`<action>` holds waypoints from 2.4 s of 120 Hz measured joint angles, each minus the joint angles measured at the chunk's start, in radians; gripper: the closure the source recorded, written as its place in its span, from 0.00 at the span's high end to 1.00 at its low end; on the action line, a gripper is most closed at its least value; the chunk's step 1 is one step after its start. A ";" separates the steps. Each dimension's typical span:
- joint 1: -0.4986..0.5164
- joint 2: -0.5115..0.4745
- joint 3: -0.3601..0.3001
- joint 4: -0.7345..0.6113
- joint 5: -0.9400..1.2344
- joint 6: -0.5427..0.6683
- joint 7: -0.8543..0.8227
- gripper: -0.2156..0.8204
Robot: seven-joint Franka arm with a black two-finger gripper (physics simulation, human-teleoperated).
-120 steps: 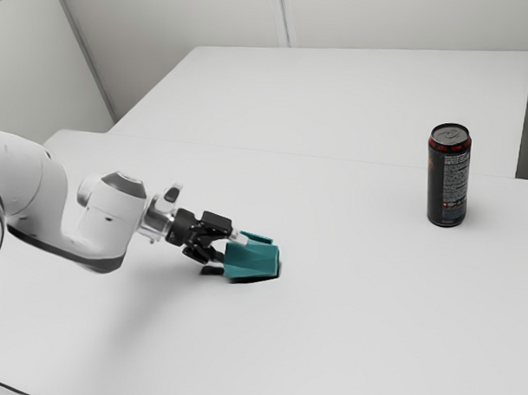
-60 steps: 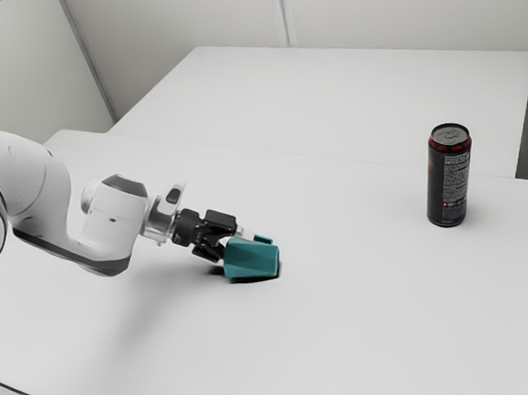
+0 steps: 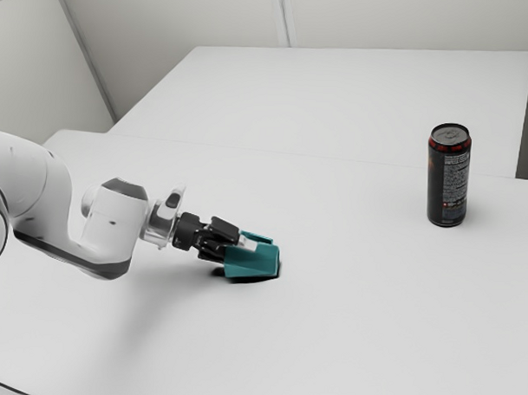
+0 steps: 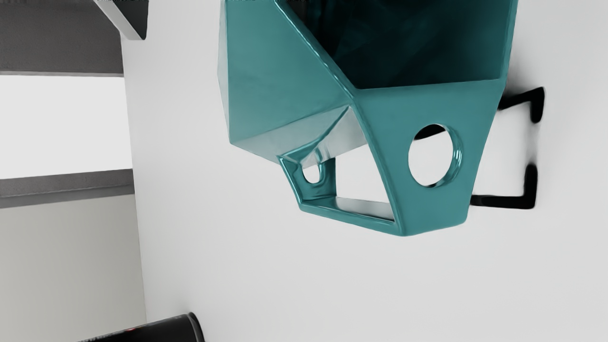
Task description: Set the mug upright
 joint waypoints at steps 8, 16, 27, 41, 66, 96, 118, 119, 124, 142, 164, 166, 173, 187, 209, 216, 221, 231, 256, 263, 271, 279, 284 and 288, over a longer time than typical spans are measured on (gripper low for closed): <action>0.000 0.000 0.000 0.000 0.000 0.000 0.005 0.37; 0.000 0.001 0.000 0.000 0.000 0.000 0.009 0.31; 0.000 0.002 0.000 0.000 0.000 0.000 0.014 0.23; 0.001 0.003 0.000 0.000 0.000 -0.001 0.019 0.14; 0.000 0.002 0.000 0.000 0.001 -0.001 0.026 0.08; 0.001 -0.028 -0.019 0.006 0.004 0.010 0.036 0.05; 0.002 -0.095 -0.041 0.014 0.021 0.027 0.038 0.04; 0.002 -0.099 -0.041 0.014 0.023 0.029 0.038 0.04; 0.003 -0.124 -0.048 0.016 0.039 0.039 0.035 0.04; 0.026 -0.231 -0.101 0.036 0.197 0.104 -0.004 0.04; 0.018 -0.272 -0.112 0.085 0.607 0.183 -0.109 0.04; 0.019 -0.273 -0.112 0.091 0.646 0.188 -0.120 0.04; 0.019 -0.274 -0.112 0.105 0.777 0.202 -0.157 0.04; 0.020 -0.274 -0.113 0.126 1.016 0.215 -0.227 0.04; 0.015 -0.242 -0.126 0.165 1.288 0.193 -0.322 0.04; 0.009 -0.238 -0.132 0.168 1.346 0.170 -0.351 0.04; 0.005 -0.237 -0.134 0.169 1.375 0.149 -0.371 0.04; 0.008 -0.238 -0.141 0.169 1.421 0.100 -0.409 0.04; 0.011 -0.235 -0.144 0.158 1.492 0.010 -0.485 0.04; 0.011 -0.227 -0.144 0.154 1.509 0.000 -0.503 0.04; 0.012 -0.213 -0.144 0.146 1.522 0.005 -0.522 0.04; 0.012 -0.197 -0.145 0.143 1.531 0.018 -0.539 0.04; 0.012 -0.188 -0.145 0.142 1.536 0.027 -0.548 0.04; 0.012 -0.180 -0.145 0.141 1.539 0.034 -0.556 0.04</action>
